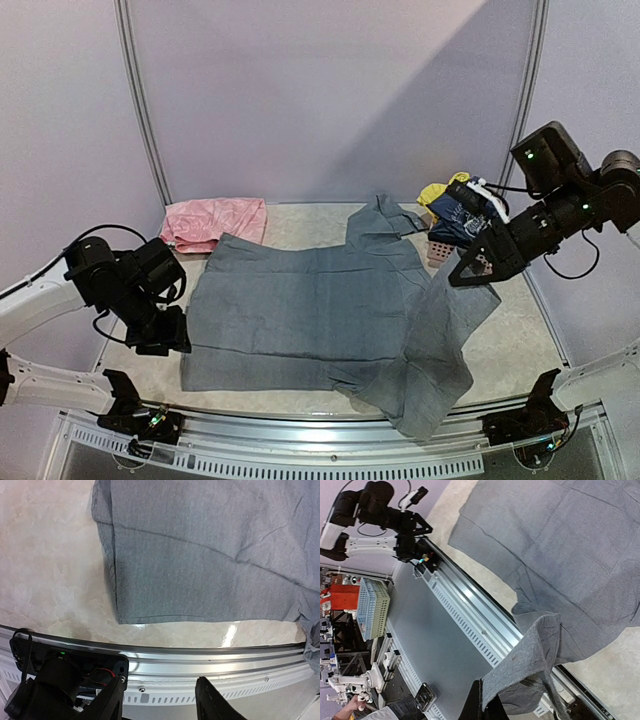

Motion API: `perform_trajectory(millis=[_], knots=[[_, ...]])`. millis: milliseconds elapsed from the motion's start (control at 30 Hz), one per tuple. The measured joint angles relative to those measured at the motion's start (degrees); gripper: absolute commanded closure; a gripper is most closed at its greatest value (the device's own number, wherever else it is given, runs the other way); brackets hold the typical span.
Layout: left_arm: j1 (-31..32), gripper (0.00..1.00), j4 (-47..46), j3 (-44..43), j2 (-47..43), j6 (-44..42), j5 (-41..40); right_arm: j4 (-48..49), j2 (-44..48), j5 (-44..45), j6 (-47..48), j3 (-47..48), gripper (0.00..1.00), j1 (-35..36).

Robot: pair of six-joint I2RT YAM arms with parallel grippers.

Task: Fold and stack the mixed laundry pile
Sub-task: Fold the crumpled shirt at the center of the board.

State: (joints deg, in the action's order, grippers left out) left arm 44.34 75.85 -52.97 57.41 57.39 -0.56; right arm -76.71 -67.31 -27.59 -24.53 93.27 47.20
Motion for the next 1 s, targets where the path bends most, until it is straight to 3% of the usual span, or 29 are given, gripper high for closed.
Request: perform_trajectory(millis=[433,1000], knots=[[-0.9,0.56,-6.8,10.9,6.2,1.9,3.2,1.3,6.7,8.4,4.2,-4.5,1.0,0.1],[-10.4,0.66,-20.3,24.4,9.6,-0.6,8.3,1.3,10.1,11.5,4.5,-4.5,1.0,0.1]])
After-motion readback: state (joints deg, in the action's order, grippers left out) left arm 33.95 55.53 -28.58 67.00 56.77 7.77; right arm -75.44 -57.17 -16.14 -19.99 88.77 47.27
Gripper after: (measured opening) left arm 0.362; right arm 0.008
